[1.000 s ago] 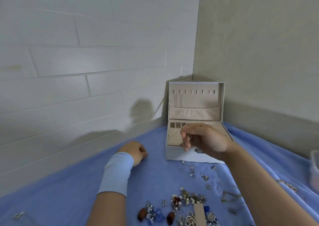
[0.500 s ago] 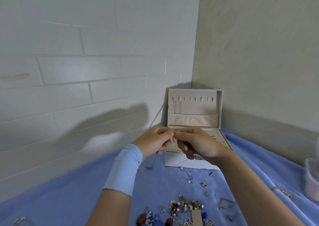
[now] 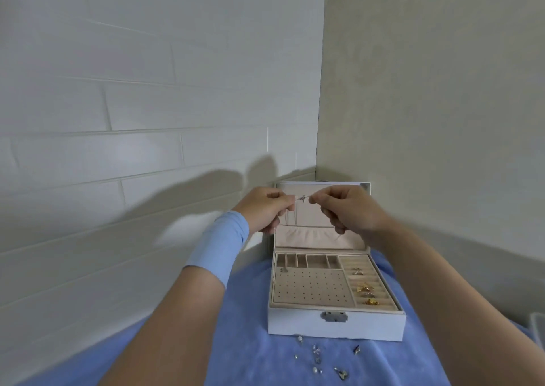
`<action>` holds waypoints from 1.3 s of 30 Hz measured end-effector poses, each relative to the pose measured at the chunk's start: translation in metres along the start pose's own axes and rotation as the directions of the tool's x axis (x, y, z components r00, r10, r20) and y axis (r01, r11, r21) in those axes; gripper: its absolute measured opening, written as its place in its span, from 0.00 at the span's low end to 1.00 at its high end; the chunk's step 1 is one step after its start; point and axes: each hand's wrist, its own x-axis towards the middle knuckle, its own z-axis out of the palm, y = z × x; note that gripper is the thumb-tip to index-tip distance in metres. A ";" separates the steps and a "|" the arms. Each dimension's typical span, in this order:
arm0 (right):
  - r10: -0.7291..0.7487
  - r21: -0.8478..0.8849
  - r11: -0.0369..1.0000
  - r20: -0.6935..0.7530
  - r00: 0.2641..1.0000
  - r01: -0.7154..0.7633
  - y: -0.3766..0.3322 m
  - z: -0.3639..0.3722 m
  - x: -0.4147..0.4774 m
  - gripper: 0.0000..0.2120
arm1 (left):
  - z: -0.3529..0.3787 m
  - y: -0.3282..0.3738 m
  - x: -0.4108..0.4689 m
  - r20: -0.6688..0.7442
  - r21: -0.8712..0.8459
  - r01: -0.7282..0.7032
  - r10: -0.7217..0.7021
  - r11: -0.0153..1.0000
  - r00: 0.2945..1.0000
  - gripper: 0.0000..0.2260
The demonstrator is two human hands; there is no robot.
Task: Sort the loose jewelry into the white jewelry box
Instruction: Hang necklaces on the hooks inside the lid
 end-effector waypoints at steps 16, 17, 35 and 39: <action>-0.016 -0.206 0.971 -0.557 0.831 -0.119 0.066 0.031 0.109 0.08 | 0.039 -0.056 0.115 -0.400 0.345 0.182 -0.032 0.921 0.916 0.15; -0.012 -0.211 0.968 -0.570 0.821 -0.133 0.066 0.033 0.111 0.09 | 0.040 -0.056 0.117 -0.412 0.337 0.202 -0.049 0.920 0.910 0.16; 0.230 -0.101 0.961 -0.223 0.947 -0.257 0.079 0.038 0.082 0.15 | 0.044 -0.061 0.097 -0.108 0.271 0.157 -0.132 0.950 0.985 0.12; 0.317 0.124 0.941 -0.007 0.948 -0.314 0.067 0.038 0.071 0.16 | 0.041 -0.054 0.080 0.104 0.114 0.127 -0.138 0.985 0.985 0.09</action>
